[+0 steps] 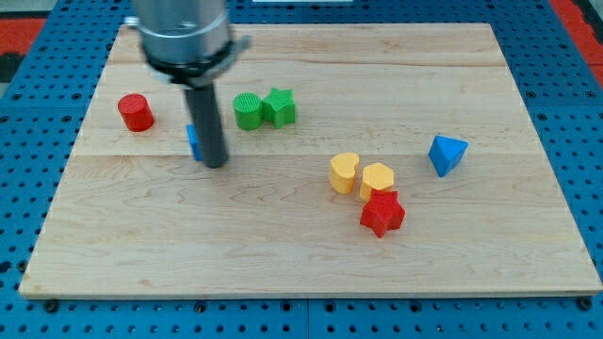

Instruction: Place the cube to the bottom of the red circle

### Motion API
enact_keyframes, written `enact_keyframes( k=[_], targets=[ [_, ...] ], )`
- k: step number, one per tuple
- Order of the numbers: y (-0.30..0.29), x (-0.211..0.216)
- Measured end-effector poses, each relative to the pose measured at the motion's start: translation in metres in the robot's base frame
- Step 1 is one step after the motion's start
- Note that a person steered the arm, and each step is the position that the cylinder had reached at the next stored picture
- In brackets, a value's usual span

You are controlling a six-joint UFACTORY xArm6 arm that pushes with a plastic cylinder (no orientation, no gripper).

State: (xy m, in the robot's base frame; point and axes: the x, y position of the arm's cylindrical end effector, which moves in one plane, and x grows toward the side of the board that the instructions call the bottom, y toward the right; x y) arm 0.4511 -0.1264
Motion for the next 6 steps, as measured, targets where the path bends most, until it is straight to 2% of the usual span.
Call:
enact_keyframes(
  k=[2,3,4,5,6],
  targets=[
    [0.057,-0.015],
    [0.001,-0.020],
    [-0.079,-0.020],
    [-0.078,-0.020],
    [-0.046,-0.025]
  ],
)
